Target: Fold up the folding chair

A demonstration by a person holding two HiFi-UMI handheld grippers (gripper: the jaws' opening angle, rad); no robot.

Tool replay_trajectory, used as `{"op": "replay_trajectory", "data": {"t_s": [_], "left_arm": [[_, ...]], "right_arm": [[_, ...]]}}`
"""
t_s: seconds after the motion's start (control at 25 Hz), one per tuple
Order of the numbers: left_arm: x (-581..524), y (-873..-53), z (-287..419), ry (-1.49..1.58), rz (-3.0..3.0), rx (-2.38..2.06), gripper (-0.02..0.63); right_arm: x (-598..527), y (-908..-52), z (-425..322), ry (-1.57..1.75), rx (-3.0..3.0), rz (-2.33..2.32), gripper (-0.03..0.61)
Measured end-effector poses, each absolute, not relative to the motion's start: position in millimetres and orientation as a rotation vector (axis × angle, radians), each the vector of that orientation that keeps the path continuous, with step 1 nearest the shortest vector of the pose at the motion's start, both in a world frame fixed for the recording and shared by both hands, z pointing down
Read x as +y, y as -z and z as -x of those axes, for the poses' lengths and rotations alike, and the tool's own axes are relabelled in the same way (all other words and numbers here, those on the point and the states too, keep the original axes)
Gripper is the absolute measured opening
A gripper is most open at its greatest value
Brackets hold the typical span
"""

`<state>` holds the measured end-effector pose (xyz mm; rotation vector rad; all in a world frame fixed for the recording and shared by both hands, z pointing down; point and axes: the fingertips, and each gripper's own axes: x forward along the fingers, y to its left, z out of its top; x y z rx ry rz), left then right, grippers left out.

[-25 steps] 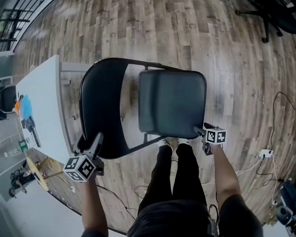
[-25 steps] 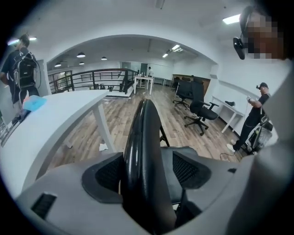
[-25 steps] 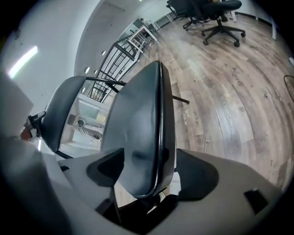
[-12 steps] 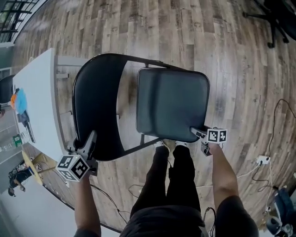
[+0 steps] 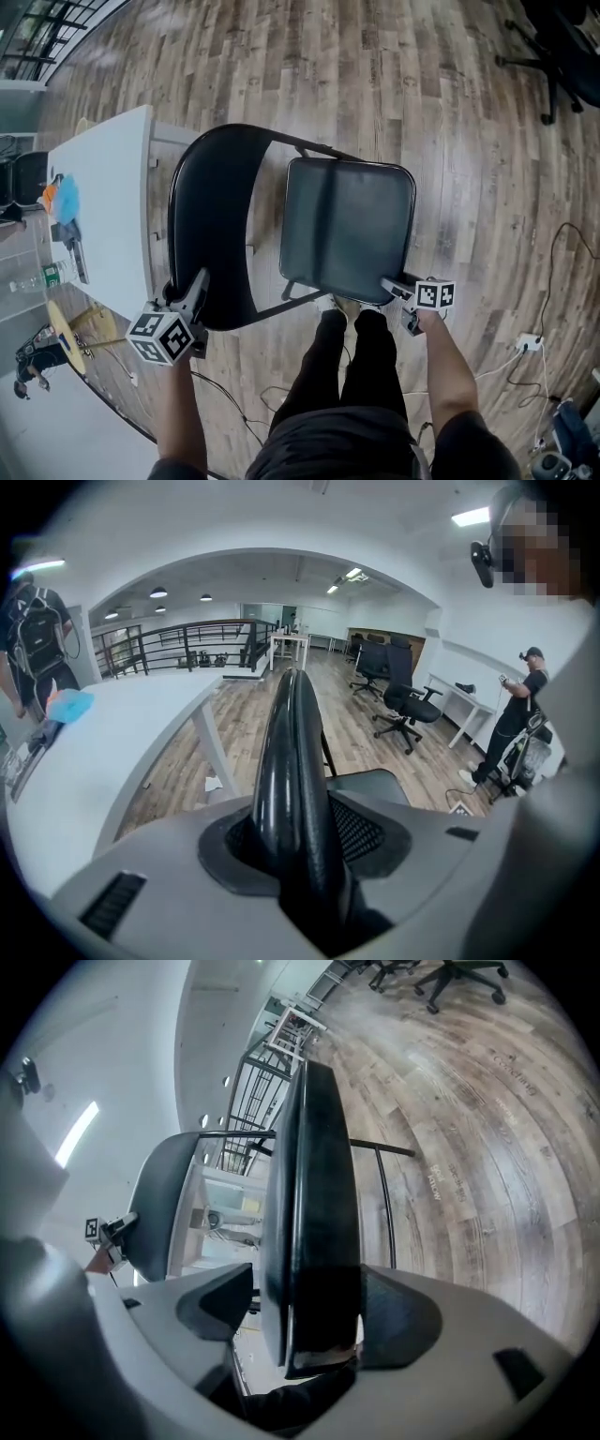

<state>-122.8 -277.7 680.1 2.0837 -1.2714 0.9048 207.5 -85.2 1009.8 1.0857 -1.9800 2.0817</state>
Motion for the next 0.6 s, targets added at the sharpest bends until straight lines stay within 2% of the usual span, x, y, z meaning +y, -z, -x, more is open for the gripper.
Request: {"op": "replay_trajectory", "data": {"t_s": [0.32,0.6], "left_arm": [[-279.3,-617.2,131.3,-0.873,-2.085,-1.263,0.129],[-273.8,-563.8,143.0,-0.866,-2.101,-1.251,0.104]], "right_arm": [[-107.4,-894.1,-145.7,-2.018,-2.155,-0.911,0.357],[-124.2,-797.0,-63.1,-1.91,-2.314,-0.735,0.357]]}}
